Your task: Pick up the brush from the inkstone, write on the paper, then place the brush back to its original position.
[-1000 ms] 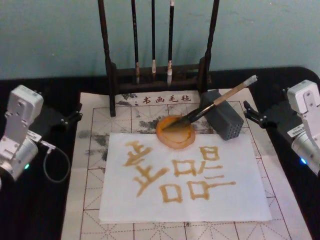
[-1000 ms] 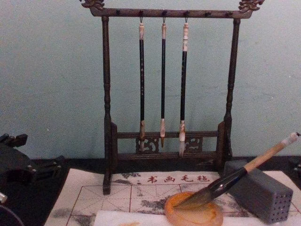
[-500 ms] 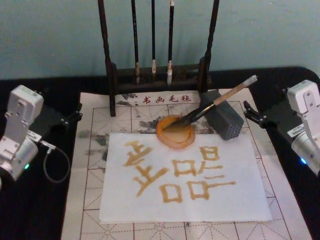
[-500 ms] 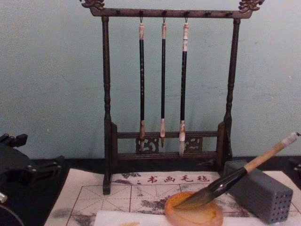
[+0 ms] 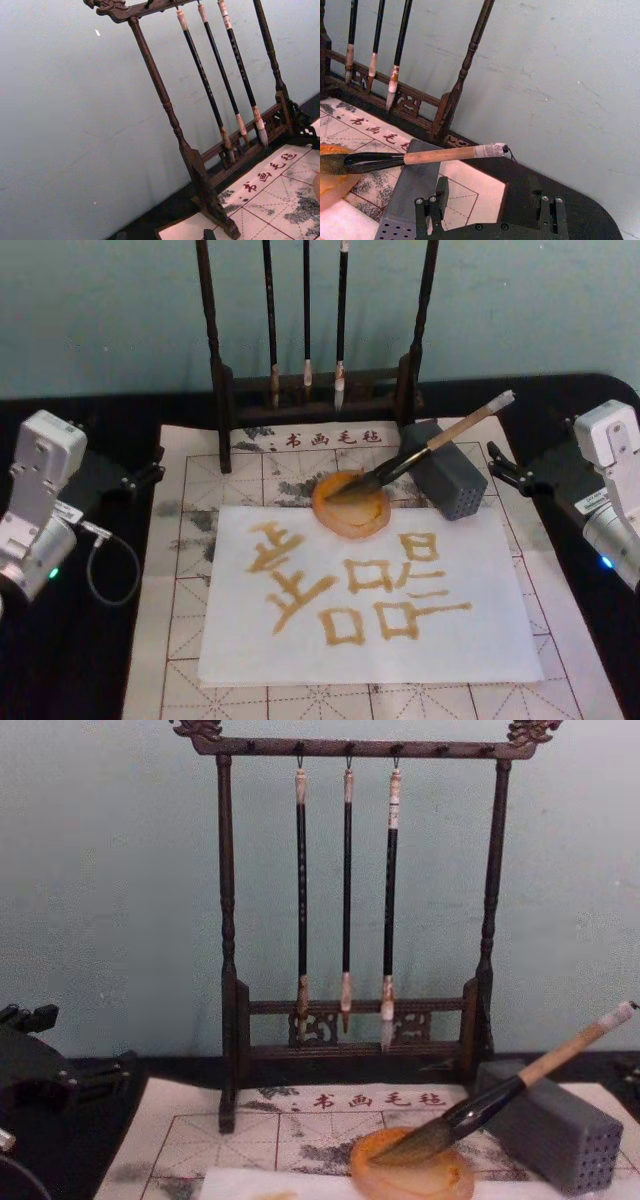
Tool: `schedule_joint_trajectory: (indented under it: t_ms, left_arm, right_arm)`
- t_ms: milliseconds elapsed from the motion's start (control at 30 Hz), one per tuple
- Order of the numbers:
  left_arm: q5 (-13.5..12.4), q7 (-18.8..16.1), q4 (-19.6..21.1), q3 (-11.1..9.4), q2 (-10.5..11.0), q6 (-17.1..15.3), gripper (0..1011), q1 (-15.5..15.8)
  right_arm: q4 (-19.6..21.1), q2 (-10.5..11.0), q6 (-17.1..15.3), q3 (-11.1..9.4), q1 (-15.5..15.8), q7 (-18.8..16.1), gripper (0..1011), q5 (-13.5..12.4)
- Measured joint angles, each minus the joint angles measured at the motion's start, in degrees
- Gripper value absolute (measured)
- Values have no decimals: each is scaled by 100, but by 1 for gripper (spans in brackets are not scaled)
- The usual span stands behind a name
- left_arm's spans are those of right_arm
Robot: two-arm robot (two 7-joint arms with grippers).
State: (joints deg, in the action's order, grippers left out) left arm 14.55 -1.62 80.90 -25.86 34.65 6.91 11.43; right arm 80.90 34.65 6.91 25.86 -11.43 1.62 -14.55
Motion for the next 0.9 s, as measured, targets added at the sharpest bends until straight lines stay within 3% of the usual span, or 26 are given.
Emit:
schedule_joint_trajectory:
  t_ms: [533, 700, 900]
  left_arm:
    - [0, 0, 0, 0, 0, 0, 1001, 0]
    - [0, 0, 0, 0, 0, 0, 1001, 0]
    - [0, 0, 0, 0, 0, 0, 1001, 0]
  right_arm:
    - [0, 0, 0, 0, 0, 0, 1003, 0]
    - [59, -18, -12, -93, 70, -46, 1002, -22]
    - [299, -19, -172, -325, 274, -305, 1003, -394]
